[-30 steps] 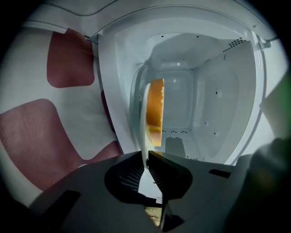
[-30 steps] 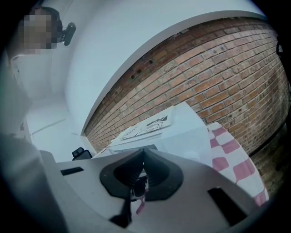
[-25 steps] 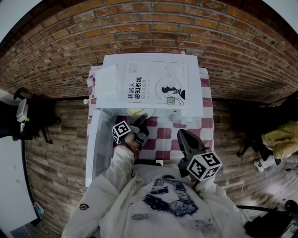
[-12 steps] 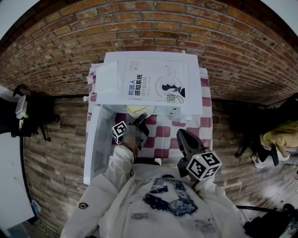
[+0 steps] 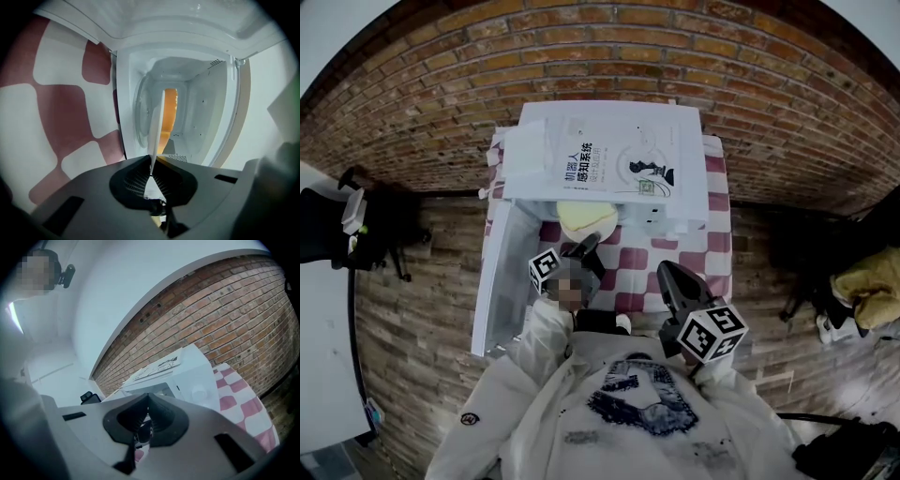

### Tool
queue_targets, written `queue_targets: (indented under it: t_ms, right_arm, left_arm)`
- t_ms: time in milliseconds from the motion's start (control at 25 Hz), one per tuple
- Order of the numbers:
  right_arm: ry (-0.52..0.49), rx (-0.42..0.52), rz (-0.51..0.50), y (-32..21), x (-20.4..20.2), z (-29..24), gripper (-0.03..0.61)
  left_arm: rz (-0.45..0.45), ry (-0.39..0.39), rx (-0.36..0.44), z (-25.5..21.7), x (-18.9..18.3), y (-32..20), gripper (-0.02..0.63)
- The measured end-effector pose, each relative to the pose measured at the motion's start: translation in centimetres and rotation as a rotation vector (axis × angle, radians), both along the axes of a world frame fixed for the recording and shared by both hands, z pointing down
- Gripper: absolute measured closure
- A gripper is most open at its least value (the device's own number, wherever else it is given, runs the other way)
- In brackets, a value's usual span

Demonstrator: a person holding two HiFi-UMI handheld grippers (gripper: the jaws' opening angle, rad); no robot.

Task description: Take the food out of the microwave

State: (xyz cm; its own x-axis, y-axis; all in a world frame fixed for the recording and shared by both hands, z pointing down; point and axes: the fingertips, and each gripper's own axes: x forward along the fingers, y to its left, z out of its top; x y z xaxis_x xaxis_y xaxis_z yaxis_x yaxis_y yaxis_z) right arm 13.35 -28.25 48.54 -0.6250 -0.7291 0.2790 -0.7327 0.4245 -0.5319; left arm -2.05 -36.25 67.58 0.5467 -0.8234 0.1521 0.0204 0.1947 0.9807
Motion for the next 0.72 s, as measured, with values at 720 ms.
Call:
queue_targets:
  t_ms: [720]
  right_arm:
    - [-0.034, 0.025, -0.012, 5.9, -4.3, -1.3, 0.565]
  left_arm:
    - [0.079, -0.003, 0.045, -4.6, -0.2, 8.8, 0.594]
